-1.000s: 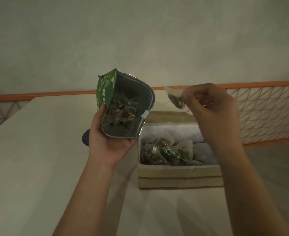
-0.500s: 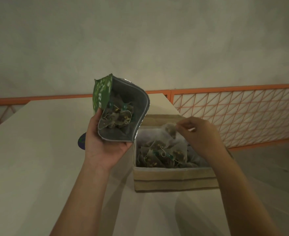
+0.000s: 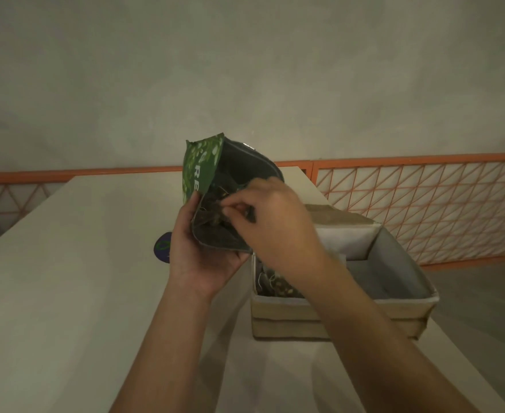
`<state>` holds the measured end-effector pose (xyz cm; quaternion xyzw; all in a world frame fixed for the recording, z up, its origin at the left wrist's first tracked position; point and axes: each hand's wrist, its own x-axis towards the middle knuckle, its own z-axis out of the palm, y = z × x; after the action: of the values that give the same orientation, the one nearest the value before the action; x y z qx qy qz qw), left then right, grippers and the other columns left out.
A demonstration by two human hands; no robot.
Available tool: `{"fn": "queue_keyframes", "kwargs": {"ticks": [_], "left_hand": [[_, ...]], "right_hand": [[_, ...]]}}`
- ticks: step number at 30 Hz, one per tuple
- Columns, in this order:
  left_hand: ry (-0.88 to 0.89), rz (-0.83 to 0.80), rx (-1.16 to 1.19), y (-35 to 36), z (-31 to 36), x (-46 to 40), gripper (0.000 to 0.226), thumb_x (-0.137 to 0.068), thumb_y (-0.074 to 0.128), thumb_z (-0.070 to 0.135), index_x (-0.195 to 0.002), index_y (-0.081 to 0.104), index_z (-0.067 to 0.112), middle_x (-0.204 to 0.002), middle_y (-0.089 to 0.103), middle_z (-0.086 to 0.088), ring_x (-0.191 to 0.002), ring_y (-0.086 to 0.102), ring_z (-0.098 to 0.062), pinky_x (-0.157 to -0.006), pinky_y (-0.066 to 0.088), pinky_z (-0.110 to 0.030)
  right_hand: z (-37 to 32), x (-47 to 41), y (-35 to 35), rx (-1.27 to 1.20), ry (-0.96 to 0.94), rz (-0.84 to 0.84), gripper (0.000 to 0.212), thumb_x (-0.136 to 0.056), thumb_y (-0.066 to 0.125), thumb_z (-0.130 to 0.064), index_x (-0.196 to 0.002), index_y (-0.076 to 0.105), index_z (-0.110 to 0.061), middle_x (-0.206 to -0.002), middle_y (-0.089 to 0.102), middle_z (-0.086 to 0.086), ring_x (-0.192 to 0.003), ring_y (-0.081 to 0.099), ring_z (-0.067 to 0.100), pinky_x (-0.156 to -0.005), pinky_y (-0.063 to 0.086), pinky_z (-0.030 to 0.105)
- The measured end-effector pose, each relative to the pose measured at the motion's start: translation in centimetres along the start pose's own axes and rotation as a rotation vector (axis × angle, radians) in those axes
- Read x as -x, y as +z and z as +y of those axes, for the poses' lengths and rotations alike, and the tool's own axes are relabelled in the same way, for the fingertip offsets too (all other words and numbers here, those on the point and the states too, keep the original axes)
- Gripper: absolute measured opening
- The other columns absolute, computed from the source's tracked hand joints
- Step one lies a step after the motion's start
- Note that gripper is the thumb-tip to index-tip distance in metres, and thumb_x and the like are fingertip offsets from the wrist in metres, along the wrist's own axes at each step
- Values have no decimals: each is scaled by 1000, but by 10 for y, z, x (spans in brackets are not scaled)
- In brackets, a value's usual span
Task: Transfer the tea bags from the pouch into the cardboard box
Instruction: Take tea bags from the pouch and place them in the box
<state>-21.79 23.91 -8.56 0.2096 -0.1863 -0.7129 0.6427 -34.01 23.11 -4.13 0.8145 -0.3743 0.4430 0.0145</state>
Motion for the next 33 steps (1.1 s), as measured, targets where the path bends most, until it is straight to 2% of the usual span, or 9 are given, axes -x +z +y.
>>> {"fn": "queue_keyframes", "kwargs": {"ticks": [3, 10, 14, 19, 22, 24, 28, 30, 33], "left_hand": [[-4, -2, 4, 1, 1, 1, 57, -95, 48, 56, -135, 64, 20, -131, 68, -7, -116, 67, -23, -90, 54, -34], [-16, 5, -18, -1, 2, 0, 63, -95, 48, 57, -146, 53, 19, -144, 58, -10, -136, 53, -27, -116, 35, -40], [-9, -5, -18, -4, 2, -1, 63, -95, 48, 57, -145, 55, 19, -145, 58, -9, -137, 52, -27, -117, 34, -41], [19, 4, -39, -3, 0, -1, 56, -94, 48, 57, -126, 70, 16, -136, 65, -12, -126, 60, -27, -95, 49, -38], [23, -15, -38, -1, -2, 0, 55, -95, 47, 58, -118, 75, 16, -128, 68, -13, -106, 69, -27, -83, 58, -35], [14, -28, -32, 0, -2, 0, 58, -95, 47, 59, -125, 72, 16, -130, 67, -15, -101, 71, -29, -78, 60, -34], [5, -55, -12, -1, -2, 0, 58, -95, 47, 59, -132, 68, 20, -135, 65, -15, -106, 69, -31, -78, 59, -34], [4, -54, 9, -1, -2, 0, 56, -94, 48, 59, -130, 68, 21, -135, 65, -13, -107, 68, -29, -80, 58, -34], [6, -44, 15, -2, -2, -1, 55, -94, 51, 58, -130, 69, 21, -135, 65, -12, -108, 68, -29, -83, 56, -34]], "right_hand": [[-5, -16, 20, 191, -36, -152, 20, -91, 58, -31, -100, 75, -26, -95, 69, -2, -93, 60, 20, -87, 40, 33], [0, -34, 45, 353, 2, -348, 31, -92, 51, -48, -113, 67, -31, -108, 64, 2, -102, 58, 24, -91, 37, 39], [1, -30, 41, 267, 9, -291, 23, -90, 56, -38, -104, 72, -28, -112, 62, 2, -105, 56, 24, -93, 38, 38], [-1, -13, 2, -92, 140, -171, 4, -85, 67, -22, -87, 67, -19, -91, 63, -6, -84, 61, 10, -75, 54, 29], [4, 1, -27, -380, 253, -74, 10, -86, 69, -14, -83, 62, -21, -82, 65, -10, -77, 64, 3, -68, 54, 17], [10, 9, -43, -495, 314, 0, 13, -86, 69, -10, -83, 59, -19, -83, 68, -5, -76, 68, 6, -68, 58, 23], [33, 20, -66, -608, 422, 106, 18, -86, 67, -5, -82, 55, -16, -86, 70, 11, -80, 70, 29, -73, 58, 50], [46, 27, -72, -617, 481, 121, 19, -85, 68, -2, -82, 55, -16, -90, 69, 16, -81, 70, 31, -75, 58, 50], [67, 39, -70, -464, 567, 33, 19, -83, 70, -5, -88, 55, -16, -91, 67, 8, -79, 66, 23, -67, 55, 34]]}}
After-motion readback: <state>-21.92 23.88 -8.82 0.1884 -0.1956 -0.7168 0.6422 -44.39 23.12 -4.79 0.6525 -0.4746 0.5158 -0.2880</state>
